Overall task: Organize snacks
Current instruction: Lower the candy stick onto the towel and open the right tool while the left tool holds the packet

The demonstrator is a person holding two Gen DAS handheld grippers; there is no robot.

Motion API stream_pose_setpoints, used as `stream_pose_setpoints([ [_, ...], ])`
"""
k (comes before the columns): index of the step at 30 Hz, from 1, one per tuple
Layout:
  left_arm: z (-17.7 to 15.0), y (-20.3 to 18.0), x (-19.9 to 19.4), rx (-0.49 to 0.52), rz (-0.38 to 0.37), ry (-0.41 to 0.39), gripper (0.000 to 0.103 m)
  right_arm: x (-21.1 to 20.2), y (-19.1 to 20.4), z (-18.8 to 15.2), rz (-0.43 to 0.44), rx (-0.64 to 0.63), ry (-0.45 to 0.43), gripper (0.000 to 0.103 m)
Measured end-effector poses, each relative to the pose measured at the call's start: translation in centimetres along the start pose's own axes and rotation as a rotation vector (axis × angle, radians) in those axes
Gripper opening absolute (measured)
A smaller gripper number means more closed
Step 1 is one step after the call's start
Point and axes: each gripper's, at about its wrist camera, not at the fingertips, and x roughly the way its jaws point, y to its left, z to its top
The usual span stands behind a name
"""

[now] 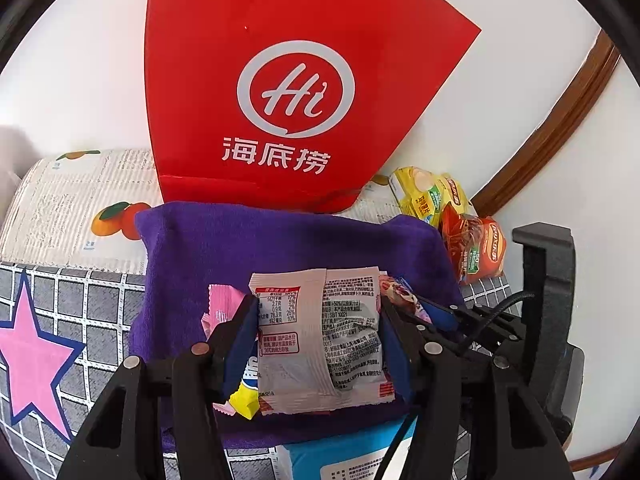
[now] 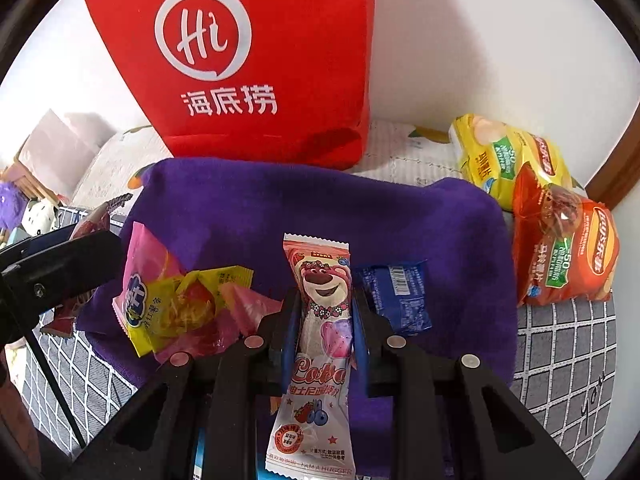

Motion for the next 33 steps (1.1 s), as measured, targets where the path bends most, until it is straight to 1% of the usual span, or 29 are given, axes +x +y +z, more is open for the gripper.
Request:
stream_pose_setpoints([
  [4, 0.0, 0.1, 0.1, -0.001, -0.001, 0.003, 0.056, 0.6, -0.1, 0.0, -0.009, -0.010, 0.026, 0.028],
  [8, 0.0, 0.2, 0.2, -0.006, -0.006, 0.012, 0.056, 0.9, -0.4, 0.0, -0.016, 0.005, 0.027, 0.041],
  [12, 0.0, 0.2, 0.4, -0.007, -0.013, 0.020, 0.056, 1.2, -0.7, 0.1, -0.024, 0.014, 0.035, 0.044],
  [14, 0.0, 0.2, 0.5, -0.006, -0.012, 0.022, 0.056, 1.2, -0.8, 0.1, -0.031, 0.012, 0.040, 0.049],
  [18, 0.0, 0.3, 0.8, -0.006, -0.007, 0.033, 0.056, 0.5, -1.2, 0.2, -0.047, 0.028, 0.022, 0.049],
  [22, -0.1, 0.0, 1.4, 0.003, -0.009, 0.050, 0.056, -0.9, -2.2, 0.4, -0.032, 0.060, -0.016, 0.053],
  [27, -0.3, -0.1, 2.0, 0.003, -0.010, 0.077, 0.056, -2.3, -3.2, 0.5, -0.052, 0.083, -0.047, 0.054],
  [31, -0.3, 0.2, 2.5, -0.005, -0.013, 0.100, 0.056, -2.9, -3.7, 0.4, -0.044, 0.109, -0.059, 0.054],
  [33, -0.3, 0.2, 2.9, -0.006, -0.015, 0.110, 0.056, -3.0, -3.7, 0.3, -0.037, 0.102, -0.052, 0.054],
])
